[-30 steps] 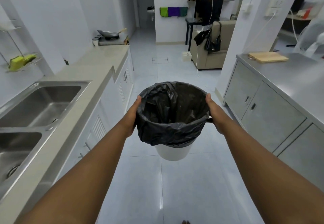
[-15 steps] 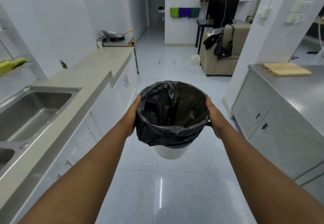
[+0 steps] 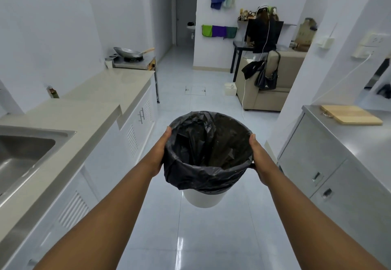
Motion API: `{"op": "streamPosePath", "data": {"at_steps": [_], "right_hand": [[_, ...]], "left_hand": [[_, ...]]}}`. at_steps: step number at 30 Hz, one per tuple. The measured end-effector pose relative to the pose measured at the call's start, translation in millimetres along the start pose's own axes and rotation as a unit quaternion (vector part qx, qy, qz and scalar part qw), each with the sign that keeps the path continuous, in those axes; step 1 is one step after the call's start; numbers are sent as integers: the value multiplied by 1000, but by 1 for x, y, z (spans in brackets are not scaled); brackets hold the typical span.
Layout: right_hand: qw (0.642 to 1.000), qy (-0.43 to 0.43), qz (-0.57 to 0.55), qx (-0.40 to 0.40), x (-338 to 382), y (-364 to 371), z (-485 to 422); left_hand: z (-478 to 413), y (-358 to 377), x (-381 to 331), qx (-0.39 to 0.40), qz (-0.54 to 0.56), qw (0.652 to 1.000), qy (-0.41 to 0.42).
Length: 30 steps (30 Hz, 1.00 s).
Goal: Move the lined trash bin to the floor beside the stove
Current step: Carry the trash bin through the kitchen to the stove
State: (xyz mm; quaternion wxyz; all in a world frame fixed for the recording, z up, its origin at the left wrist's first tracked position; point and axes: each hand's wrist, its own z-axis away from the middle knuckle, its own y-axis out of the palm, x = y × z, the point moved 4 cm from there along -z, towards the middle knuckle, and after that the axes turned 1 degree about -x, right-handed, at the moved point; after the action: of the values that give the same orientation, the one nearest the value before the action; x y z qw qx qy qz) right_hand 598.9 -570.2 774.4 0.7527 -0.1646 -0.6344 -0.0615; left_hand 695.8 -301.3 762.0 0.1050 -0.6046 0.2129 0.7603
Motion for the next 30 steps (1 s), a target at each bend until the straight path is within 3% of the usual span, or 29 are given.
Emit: {"op": "streamPosePath", "data": {"at_steps": [10, 30], "right_hand": [[998, 17, -28, -48, 17, 12, -144], [999, 9, -50, -4, 40, -64, -502]], "left_hand": [[-149, -29, -43, 24, -14, 1000, -6], [-479, 7, -98, -35, -28, 999, 3]]}}
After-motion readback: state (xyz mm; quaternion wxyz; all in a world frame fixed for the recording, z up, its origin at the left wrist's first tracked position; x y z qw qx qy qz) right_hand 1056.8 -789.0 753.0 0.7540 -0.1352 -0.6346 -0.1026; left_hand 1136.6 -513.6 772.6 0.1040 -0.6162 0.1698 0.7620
